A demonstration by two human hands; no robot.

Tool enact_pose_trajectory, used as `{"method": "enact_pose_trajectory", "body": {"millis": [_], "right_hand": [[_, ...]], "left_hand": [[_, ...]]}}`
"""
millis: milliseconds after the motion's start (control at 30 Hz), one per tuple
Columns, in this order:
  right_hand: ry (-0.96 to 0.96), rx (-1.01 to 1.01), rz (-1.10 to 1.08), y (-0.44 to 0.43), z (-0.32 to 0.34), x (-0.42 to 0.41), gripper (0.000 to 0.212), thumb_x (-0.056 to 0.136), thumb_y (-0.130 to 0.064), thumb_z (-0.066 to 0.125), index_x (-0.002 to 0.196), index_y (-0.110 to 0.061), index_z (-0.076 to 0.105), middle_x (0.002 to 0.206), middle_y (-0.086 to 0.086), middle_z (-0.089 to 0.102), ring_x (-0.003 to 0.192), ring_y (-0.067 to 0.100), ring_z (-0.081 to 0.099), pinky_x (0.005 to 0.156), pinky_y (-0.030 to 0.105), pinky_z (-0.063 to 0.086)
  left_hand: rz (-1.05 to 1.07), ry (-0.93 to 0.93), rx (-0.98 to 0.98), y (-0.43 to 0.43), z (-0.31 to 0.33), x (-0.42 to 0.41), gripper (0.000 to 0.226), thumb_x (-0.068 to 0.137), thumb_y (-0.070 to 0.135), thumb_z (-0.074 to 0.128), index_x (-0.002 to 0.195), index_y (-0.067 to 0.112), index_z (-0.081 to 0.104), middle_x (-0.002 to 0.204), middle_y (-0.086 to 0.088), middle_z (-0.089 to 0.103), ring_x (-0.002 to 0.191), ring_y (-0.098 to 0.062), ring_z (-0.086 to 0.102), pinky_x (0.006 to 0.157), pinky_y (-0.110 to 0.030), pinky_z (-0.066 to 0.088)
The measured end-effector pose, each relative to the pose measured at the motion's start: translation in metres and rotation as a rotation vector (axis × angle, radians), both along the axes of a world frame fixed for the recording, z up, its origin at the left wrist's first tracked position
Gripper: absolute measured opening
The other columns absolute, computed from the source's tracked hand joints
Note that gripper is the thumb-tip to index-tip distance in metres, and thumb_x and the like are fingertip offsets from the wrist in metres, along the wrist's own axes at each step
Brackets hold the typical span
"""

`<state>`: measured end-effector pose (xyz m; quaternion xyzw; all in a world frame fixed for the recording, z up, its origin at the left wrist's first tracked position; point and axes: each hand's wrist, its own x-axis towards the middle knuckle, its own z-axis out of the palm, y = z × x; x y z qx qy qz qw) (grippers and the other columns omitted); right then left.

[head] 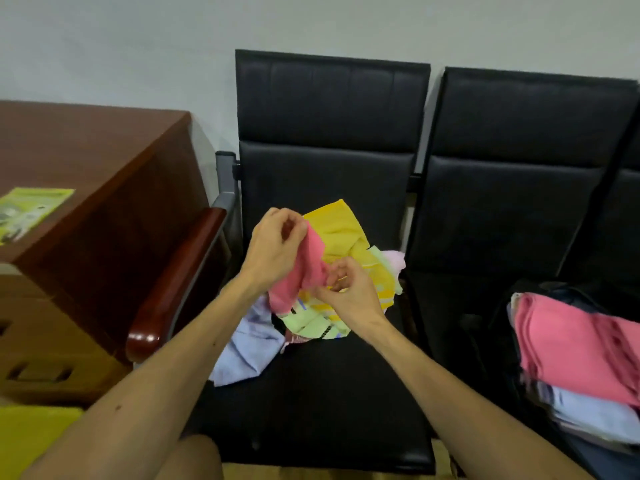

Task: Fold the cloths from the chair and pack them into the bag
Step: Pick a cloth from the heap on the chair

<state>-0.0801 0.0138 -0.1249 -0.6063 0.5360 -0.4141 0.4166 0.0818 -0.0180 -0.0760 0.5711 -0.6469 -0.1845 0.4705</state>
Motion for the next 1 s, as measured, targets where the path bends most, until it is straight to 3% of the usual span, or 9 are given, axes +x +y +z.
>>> {"method": "enact_pose_trajectory", "body": {"millis": [67,133,333,467,567,700,833,1000], "right_hand": [[0.026,-0.054,0.040,0.015,0.025,-0.004,0.020,0.075,-0.014,0.083,0.077,-0.018,0.063,0.071,-0.005,0.062,0.057,-0.003,0.048,0.059,0.019,0.043],[0.101,-0.097,0.041,0.033,0.043,-0.009,0.017,0.076,-0.023,0.084,0.075,-0.020,0.067,0.073,-0.006,0.067,0.058,0.000,0.051,0.059,0.020,0.044],[0.210,-0.303,-0.095,0.082,0.059,-0.046,0.033,0.070,-0.040,0.085,0.088,-0.025,0.062,0.091,-0.014,0.063,0.076,0.009,0.059,0.067,0.021,0.046],[0.046,-0.246,-0.106,0.103,0.057,-0.075,0.036,0.075,-0.032,0.084,0.101,-0.022,0.061,0.096,-0.004,0.067,0.086,0.015,0.065,0.070,0.030,0.052],[-0.005,-0.248,-0.113,0.112,0.058,-0.093,0.019,0.081,-0.023,0.080,0.092,-0.020,0.066,0.087,0.004,0.070,0.079,0.024,0.067,0.073,0.042,0.057],[-0.014,-0.209,-0.099,0.127,0.050,-0.111,0.015,0.083,-0.020,0.079,0.077,-0.023,0.066,0.074,-0.002,0.070,0.072,0.015,0.067,0.073,0.032,0.054],[-0.064,-0.169,-0.046,0.139,0.051,-0.114,0.008,0.084,-0.018,0.078,0.082,-0.012,0.072,0.078,0.002,0.074,0.073,0.011,0.067,0.075,0.032,0.054],[-0.241,-0.137,0.028,0.144,0.087,-0.121,0.005,0.092,-0.010,0.068,0.088,-0.006,0.070,0.079,0.006,0.072,0.073,0.014,0.065,0.065,0.030,0.052]], "left_hand": [[-0.009,0.011,-0.073,0.012,0.030,-0.010,0.009,0.096,0.017,0.061,0.088,0.017,0.065,0.095,-0.001,0.061,0.082,-0.002,0.058,0.079,-0.017,0.045],[-0.007,0.014,-0.149,0.027,0.058,-0.021,0.011,0.095,0.016,0.060,0.085,0.021,0.063,0.091,0.002,0.060,0.074,0.001,0.054,0.073,-0.009,0.040],[0.017,0.018,-0.253,0.069,0.103,-0.045,0.012,0.096,0.022,0.057,0.086,0.022,0.063,0.085,0.011,0.056,0.071,0.008,0.053,0.067,-0.007,0.038],[0.015,0.015,-0.278,0.093,0.123,-0.060,0.014,0.097,0.023,0.057,0.085,0.025,0.062,0.088,0.012,0.054,0.073,0.012,0.052,0.065,-0.003,0.039],[-0.003,-0.004,-0.295,0.106,0.135,-0.068,0.017,0.098,0.025,0.055,0.083,0.033,0.057,0.090,0.014,0.054,0.078,0.014,0.052,0.065,-0.001,0.039],[-0.008,-0.021,-0.337,0.119,0.150,-0.079,0.014,0.098,0.025,0.055,0.085,0.029,0.059,0.090,0.014,0.054,0.078,0.011,0.053,0.066,-0.003,0.040],[-0.007,-0.065,-0.350,0.123,0.155,-0.087,0.011,0.099,0.025,0.056,0.090,0.024,0.061,0.089,0.015,0.053,0.078,0.004,0.054,0.066,-0.003,0.040],[0.018,-0.108,-0.262,0.116,0.146,-0.083,0.014,0.098,0.024,0.054,0.088,0.024,0.064,0.090,0.010,0.059,0.076,0.001,0.056,0.062,-0.007,0.039]]}}
